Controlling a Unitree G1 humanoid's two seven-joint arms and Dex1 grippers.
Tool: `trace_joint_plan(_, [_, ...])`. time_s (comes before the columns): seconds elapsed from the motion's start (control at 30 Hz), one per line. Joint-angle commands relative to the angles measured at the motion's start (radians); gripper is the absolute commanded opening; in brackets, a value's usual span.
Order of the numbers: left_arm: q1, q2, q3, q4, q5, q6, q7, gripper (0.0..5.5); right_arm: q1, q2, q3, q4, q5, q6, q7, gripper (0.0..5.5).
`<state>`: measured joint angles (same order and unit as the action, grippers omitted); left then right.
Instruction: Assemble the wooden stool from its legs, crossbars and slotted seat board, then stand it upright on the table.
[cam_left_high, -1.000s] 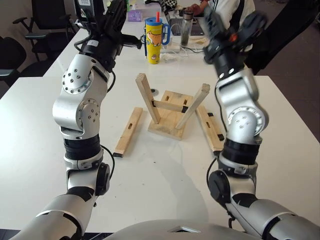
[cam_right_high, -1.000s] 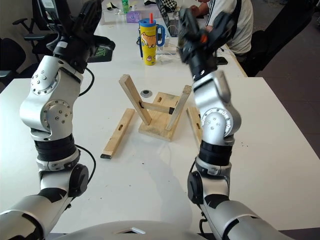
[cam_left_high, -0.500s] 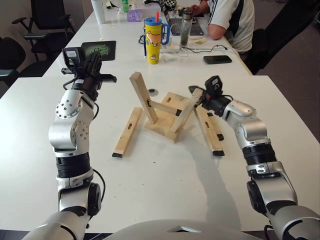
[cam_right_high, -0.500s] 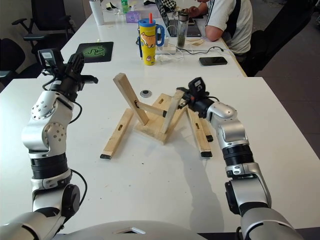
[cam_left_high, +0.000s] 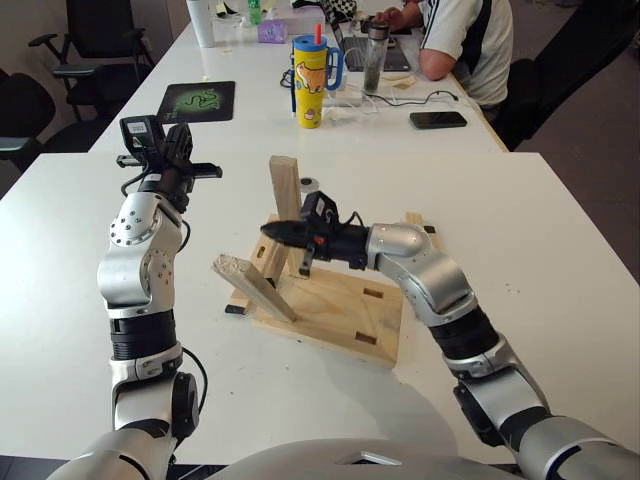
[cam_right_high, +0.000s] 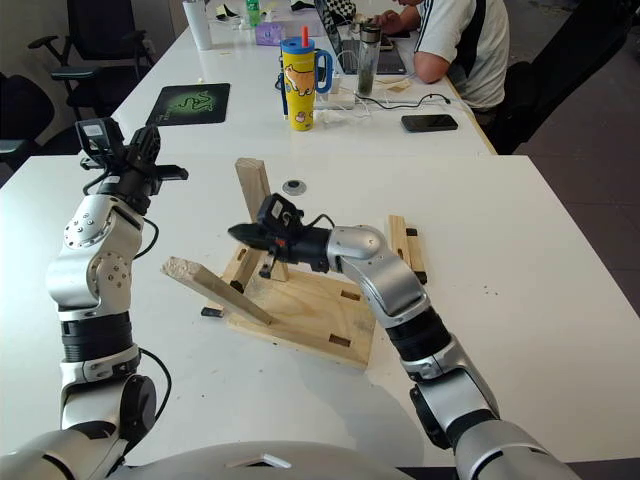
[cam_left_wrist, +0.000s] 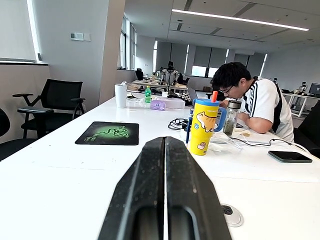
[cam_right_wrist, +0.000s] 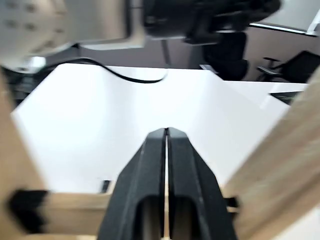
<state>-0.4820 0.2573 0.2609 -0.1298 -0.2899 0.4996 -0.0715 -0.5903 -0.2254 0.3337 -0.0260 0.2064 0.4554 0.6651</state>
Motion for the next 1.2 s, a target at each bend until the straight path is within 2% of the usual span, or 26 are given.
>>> trace_joint_plan(0.03, [0.042,0.042,-0.027,-0.009,0.011,0.052,-0.037,0.0,-0.022,-0.146,-0.034,0.077,-0.081,-0.003,0.03,0.01])
trace_joint_plan(0.17, [0.148,0.238,-0.174,-0.057,0.032,0.148,-0.272,0.0,0.014,-0.301,-0.035,0.057,-0.045,-0.074,0.26,0.01])
trace_joint_plan(0.27, [0.221,0.378,-0.246,-0.079,0.076,0.138,-0.414,0.0,0.02,-0.339,-0.043,0.065,-0.046,-0.102,0.321,0.01])
trace_joint_plan(0.5, [0.242,0.452,-0.275,-0.086,0.117,0.131,-0.495,0.0,0.098,-0.365,0.008,-0.031,0.008,-0.031,0.453,0.01])
trace_joint_plan(0.67, [0.325,0.551,-0.32,-0.178,0.097,0.108,-0.66,0.0,0.144,-0.403,0.088,-0.018,-0.047,-0.036,0.515,0.01])
trace_joint_plan(0.9, [0.329,0.52,-0.326,-0.178,0.108,0.104,-0.662,0.0,0.171,-0.442,0.173,0.004,-0.103,-0.067,0.6,0.01])
trace_joint_plan(1.2, [0.302,0.466,-0.3,-0.149,0.13,0.103,-0.582,0.0,0.153,-0.341,0.223,0.114,-0.245,0.049,0.403,0.01])
